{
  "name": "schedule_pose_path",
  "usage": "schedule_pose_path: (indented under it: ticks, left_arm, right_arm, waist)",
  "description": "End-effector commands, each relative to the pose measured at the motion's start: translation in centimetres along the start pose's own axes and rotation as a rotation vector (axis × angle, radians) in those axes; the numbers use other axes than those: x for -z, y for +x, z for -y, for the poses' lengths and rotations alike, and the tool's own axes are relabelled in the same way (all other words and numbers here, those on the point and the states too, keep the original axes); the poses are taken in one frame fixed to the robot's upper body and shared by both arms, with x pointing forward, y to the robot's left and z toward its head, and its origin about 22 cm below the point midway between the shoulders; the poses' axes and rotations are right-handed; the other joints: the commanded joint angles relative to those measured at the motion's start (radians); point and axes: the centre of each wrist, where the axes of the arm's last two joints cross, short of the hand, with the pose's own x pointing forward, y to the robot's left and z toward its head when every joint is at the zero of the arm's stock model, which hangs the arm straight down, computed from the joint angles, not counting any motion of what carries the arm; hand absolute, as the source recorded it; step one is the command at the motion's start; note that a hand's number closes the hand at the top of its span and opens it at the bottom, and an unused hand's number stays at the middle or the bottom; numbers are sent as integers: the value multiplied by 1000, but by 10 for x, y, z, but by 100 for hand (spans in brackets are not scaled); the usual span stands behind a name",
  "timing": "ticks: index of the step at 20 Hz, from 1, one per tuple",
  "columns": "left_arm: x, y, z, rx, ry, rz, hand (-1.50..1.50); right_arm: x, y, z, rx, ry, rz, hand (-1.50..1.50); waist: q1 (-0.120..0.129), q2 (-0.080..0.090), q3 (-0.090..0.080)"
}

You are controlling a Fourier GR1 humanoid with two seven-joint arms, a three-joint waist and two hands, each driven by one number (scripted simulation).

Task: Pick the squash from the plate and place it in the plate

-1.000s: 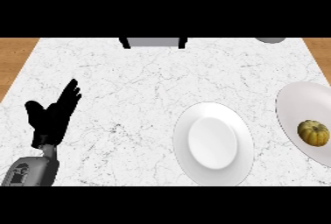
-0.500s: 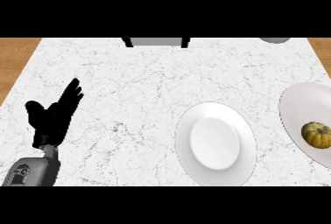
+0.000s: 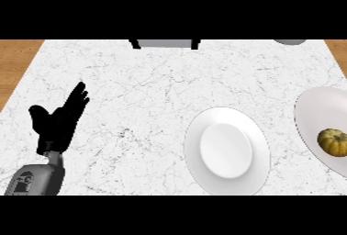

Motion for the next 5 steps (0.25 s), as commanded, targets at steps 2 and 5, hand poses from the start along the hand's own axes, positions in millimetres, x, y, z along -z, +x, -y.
schedule_pose_path:
  ticks: [2, 5]
  left_arm:
    - [-5, -10, 6, 0, -21, -5, 0]
    - [2, 0, 3, 2, -9, 16, 0]
  right_arm:
    - [-14, -7, 4, 125, 121, 110, -150]
    - [-17, -4, 10, 111, 99, 95, -150]
  waist:
    - [12, 3, 2]
    - [13, 6, 3]
